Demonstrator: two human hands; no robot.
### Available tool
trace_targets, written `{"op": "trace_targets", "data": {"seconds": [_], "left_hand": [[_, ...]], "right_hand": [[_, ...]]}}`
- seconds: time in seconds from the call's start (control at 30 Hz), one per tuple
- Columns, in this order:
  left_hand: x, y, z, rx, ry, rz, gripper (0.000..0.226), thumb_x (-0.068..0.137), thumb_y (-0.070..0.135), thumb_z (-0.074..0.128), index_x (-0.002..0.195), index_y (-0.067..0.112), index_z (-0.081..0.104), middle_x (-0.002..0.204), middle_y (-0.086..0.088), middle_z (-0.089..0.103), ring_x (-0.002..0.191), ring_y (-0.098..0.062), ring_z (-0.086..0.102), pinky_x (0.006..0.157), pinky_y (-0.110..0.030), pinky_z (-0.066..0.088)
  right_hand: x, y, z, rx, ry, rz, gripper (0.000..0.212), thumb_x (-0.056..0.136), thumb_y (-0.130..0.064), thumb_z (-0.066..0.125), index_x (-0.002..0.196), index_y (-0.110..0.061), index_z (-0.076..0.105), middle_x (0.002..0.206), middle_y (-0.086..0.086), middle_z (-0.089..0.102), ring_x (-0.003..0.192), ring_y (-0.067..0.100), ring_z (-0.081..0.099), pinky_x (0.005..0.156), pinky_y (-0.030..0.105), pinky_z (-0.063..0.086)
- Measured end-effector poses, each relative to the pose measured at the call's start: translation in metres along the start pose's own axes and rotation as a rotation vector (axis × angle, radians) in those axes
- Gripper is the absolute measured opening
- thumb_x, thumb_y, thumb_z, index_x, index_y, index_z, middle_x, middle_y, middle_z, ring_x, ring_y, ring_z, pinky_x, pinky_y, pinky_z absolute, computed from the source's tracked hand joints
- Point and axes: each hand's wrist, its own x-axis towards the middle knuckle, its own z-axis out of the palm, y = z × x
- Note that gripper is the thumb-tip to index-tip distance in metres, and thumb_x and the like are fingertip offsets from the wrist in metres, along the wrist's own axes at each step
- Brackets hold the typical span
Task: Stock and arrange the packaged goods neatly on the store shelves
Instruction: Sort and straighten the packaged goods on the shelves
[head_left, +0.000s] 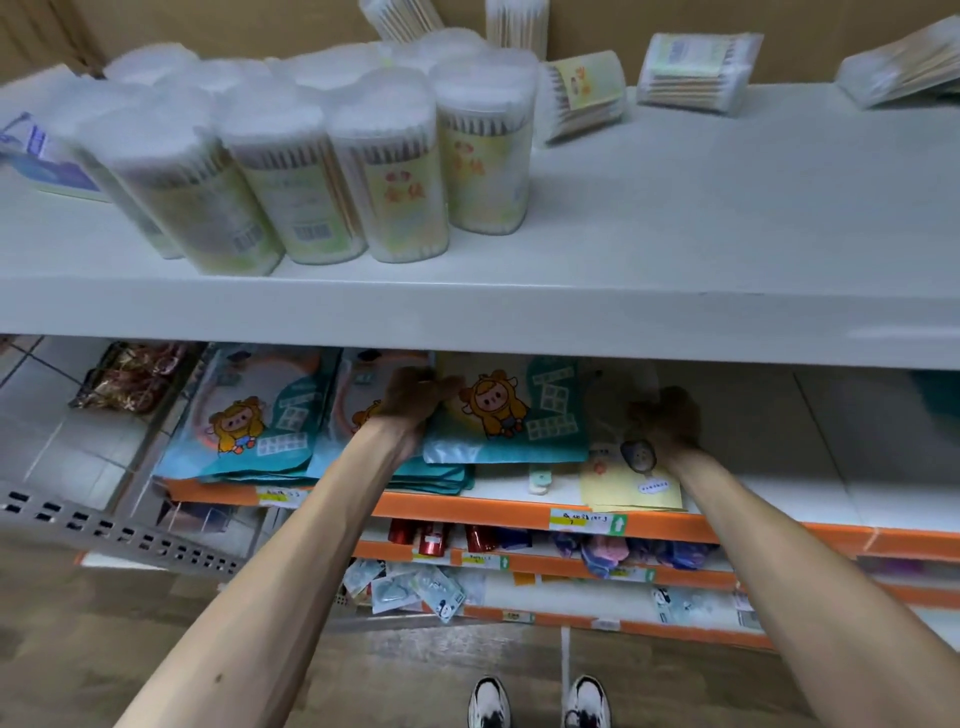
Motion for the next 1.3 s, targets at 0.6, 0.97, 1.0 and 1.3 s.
{"op": "trace_targets", "data": {"seconds": [0.6, 0.97, 1.0, 1.3], "left_hand": [[-0.034, -0.021, -0.001, 0.001, -0.037, -0.004, 0.046, 0.073, 0.007, 0.082, 0.113, -0.007, 0.062, 0.100, -0.019, 0.070, 0.093, -0.031, 0.067, 0.089, -0.050, 0.055], [-0.113, -0.060, -0.047, 0.082, 0.018, 0.021, 0.023, 0.083, 0.006, 0.073, 0.096, -0.011, 0.065, 0.093, -0.027, 0.071, 0.076, -0.032, 0.066, 0.079, -0.054, 0.056], [-0.121, -0.065, -0.056, 0.088, 0.032, 0.022, 0.023, 0.084, 0.006, 0.073, 0.097, -0.010, 0.064, 0.092, -0.025, 0.071, 0.075, -0.031, 0.067, 0.076, -0.050, 0.059], [-0.147, -0.069, -0.131, -0.022, 0.123, 0.061, 0.008, 0.087, 0.004, 0.069, 0.082, 0.002, 0.063, 0.085, -0.018, 0.071, 0.070, -0.030, 0.067, 0.068, -0.040, 0.058]], "right_hand": [[-0.130, -0.039, -0.058, -0.431, 0.079, -0.325, 0.037, 0.094, -0.022, 0.049, 0.126, -0.003, 0.054, 0.119, 0.022, 0.061, 0.106, 0.038, 0.060, 0.090, 0.039, 0.051], [-0.215, 0.010, -0.045, -0.246, 0.131, -0.259, 0.034, 0.093, -0.021, 0.049, 0.125, -0.009, 0.052, 0.124, 0.018, 0.052, 0.116, 0.036, 0.047, 0.094, 0.040, 0.038], [-0.224, 0.014, -0.040, -0.237, 0.131, -0.256, 0.033, 0.093, -0.020, 0.048, 0.123, -0.008, 0.053, 0.123, 0.018, 0.053, 0.115, 0.036, 0.047, 0.094, 0.040, 0.037], [-0.265, -0.018, -0.016, -0.242, 0.087, -0.347, 0.031, 0.094, -0.022, 0.047, 0.124, -0.011, 0.050, 0.123, 0.016, 0.052, 0.114, 0.033, 0.045, 0.093, 0.042, 0.037]]}}
